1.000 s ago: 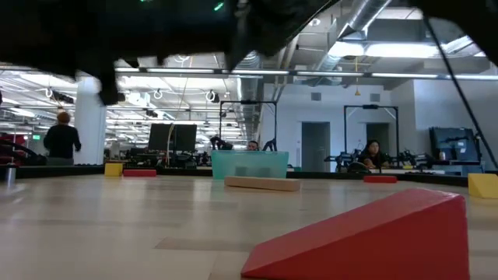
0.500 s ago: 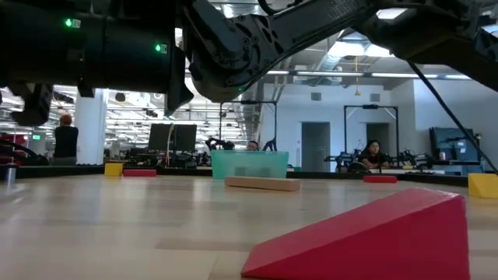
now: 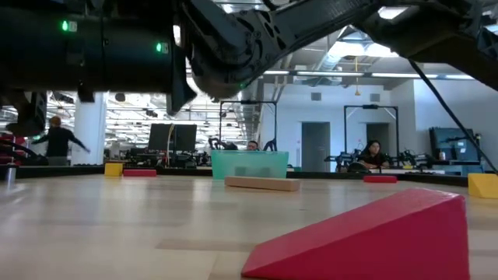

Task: Sort & place blocks by color
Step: Put the red block into the transparent bin

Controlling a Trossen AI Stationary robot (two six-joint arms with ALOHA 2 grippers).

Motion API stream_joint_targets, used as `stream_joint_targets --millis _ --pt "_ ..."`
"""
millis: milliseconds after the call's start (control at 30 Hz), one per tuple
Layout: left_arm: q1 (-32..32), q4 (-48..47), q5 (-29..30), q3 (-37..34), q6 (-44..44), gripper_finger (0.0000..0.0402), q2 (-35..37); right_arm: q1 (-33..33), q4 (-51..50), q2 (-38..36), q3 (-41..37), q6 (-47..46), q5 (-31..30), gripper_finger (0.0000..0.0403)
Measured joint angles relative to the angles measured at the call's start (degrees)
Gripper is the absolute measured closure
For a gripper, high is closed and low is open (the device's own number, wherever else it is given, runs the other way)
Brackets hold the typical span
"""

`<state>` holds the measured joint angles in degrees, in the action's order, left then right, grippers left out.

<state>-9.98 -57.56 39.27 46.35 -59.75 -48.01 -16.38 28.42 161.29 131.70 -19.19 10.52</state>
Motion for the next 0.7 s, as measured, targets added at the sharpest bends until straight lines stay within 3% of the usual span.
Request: stream_joint_targets --millis 167,400,533,700 --pt "0.0 0.0 -0.5 0.0 0.1 0.001 0.0 0.6 -12.8 -5.7 0.0 8.5 0.2 0.0128" --pt "2.5 -0.7 -1.8 0.0 -0.9 0.001 0.0 3.2 -55.4 -23.4 0.3 14.2 0.2 0.0127" --pt "10.4 -0.9 -3.9 0.0 -0.1 0.001 0.0 4.6 -80.1 -29.9 -0.1 18.0 -6.8 0.0128" --pt "26.3 0.4 -11.0 0.0 9.4 0.001 -3.7 5.7 -102.8 -37.9 0.0 17.1 -10.9 0.0131"
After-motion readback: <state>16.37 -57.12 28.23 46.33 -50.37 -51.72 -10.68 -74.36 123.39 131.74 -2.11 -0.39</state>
